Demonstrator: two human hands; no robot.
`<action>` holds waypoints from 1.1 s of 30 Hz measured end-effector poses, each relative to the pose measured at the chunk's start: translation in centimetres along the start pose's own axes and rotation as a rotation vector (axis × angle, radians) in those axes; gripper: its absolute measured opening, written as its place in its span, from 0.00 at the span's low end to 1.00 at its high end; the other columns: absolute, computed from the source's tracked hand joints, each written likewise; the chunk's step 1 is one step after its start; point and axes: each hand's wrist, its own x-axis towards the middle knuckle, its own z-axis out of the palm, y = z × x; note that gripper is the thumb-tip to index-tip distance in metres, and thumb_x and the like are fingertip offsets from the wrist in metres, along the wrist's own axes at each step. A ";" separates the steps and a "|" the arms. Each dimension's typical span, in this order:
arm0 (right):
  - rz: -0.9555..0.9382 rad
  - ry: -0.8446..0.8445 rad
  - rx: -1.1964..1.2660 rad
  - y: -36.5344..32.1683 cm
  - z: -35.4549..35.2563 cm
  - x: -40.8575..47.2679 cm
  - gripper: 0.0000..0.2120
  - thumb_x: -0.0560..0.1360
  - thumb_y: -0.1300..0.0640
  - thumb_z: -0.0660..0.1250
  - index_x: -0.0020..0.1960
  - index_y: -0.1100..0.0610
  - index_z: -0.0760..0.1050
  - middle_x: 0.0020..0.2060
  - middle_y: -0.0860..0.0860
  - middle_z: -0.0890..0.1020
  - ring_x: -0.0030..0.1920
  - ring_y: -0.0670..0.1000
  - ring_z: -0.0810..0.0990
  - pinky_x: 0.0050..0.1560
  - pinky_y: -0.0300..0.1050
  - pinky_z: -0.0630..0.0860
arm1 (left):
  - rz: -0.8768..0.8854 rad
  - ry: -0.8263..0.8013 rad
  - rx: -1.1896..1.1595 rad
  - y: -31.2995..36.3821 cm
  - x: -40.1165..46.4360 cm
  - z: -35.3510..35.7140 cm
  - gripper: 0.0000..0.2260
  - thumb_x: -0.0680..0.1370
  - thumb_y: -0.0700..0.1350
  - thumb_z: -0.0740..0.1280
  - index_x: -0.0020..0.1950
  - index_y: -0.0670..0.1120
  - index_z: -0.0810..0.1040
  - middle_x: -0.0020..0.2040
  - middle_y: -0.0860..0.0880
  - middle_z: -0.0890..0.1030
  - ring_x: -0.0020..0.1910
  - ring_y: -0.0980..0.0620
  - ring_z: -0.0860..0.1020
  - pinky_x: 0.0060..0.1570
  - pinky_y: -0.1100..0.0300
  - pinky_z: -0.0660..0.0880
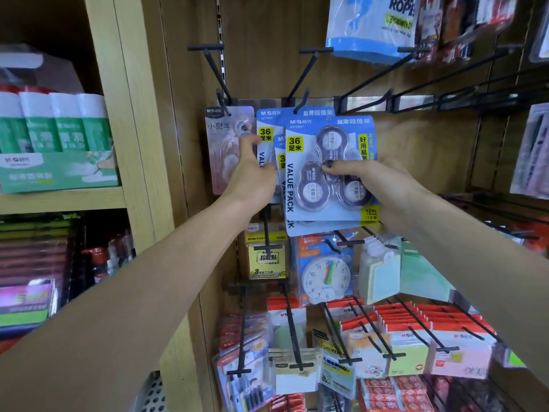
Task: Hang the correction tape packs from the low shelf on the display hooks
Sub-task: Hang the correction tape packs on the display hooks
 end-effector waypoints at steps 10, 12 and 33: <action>0.072 -0.008 0.015 1.2 0.2 3.7 0.31 0.59 0.50 0.85 0.60 0.53 0.83 0.48 0.51 0.90 0.52 0.56 0.89 0.53 0.57 0.86 | -0.055 -0.100 0.083 0.0 0.6 0.6 0.22 0.86 0.43 0.54 0.79 0.59 0.61 0.54 0.52 0.78 0.41 0.59 0.75 0.30 0.68 0.72; 0.068 -0.065 -0.020 0.8 0.1 2.7 0.15 0.70 0.53 0.80 0.55 0.52 0.83 0.39 0.46 0.89 0.58 0.56 0.87 0.42 0.40 0.86 | -0.066 -0.127 0.090 0.1 0.2 0.2 0.22 0.87 0.46 0.54 0.80 0.59 0.59 0.60 0.50 0.76 0.41 0.59 0.73 0.35 0.64 0.70; -0.252 -0.041 0.255 1.2 0.3 -4.6 0.17 0.74 0.66 0.75 0.61 0.54 0.79 0.51 0.52 0.89 0.48 0.54 0.89 0.47 0.51 0.84 | 0.193 -0.098 -0.322 0.3 -4.1 -1.6 0.17 0.80 0.41 0.72 0.68 0.46 0.75 0.55 0.53 0.87 0.56 0.55 0.85 0.64 0.49 0.79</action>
